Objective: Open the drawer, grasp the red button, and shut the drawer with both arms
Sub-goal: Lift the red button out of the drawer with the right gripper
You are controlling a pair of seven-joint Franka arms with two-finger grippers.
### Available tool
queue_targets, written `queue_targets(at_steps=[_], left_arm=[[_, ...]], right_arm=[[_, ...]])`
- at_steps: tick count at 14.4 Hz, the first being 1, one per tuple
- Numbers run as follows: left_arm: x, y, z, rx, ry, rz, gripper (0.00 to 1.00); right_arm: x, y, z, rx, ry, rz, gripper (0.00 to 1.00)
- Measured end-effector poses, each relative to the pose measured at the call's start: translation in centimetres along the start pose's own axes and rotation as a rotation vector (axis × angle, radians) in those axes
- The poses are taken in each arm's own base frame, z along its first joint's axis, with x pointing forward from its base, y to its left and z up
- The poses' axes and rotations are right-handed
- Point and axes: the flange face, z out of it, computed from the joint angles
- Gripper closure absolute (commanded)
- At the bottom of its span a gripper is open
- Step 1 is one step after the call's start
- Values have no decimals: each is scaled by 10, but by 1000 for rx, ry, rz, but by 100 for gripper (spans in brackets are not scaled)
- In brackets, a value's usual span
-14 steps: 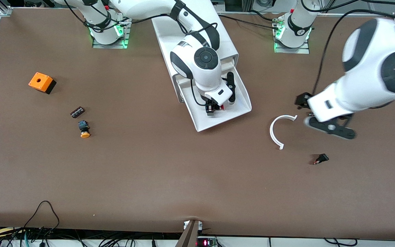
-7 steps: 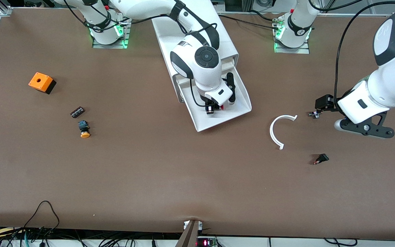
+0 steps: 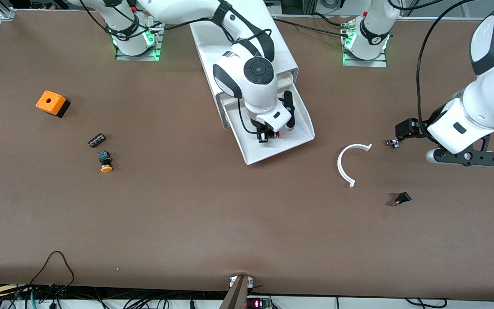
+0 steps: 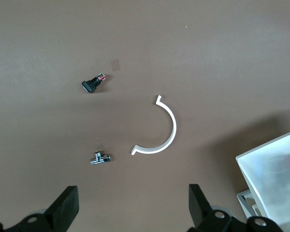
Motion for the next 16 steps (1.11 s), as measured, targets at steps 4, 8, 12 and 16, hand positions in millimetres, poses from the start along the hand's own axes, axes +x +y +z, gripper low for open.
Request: queue_targets(at_steps=[4, 8, 12, 16], left_arm=[[0, 0, 0, 0, -2, -13, 0], [1, 1, 2, -1, 2, -93, 0], [13, -5, 13, -11, 30, -120, 0], [17, -7, 28, -9, 5, -125, 0]], right_arm=[[2, -2, -1, -8, -1, -8, 67], [3, 1, -6, -20, 5, -6, 67], [3, 14, -29, -60, 31, 37, 67], [-14, 37, -64, -108, 60, 105, 67]])
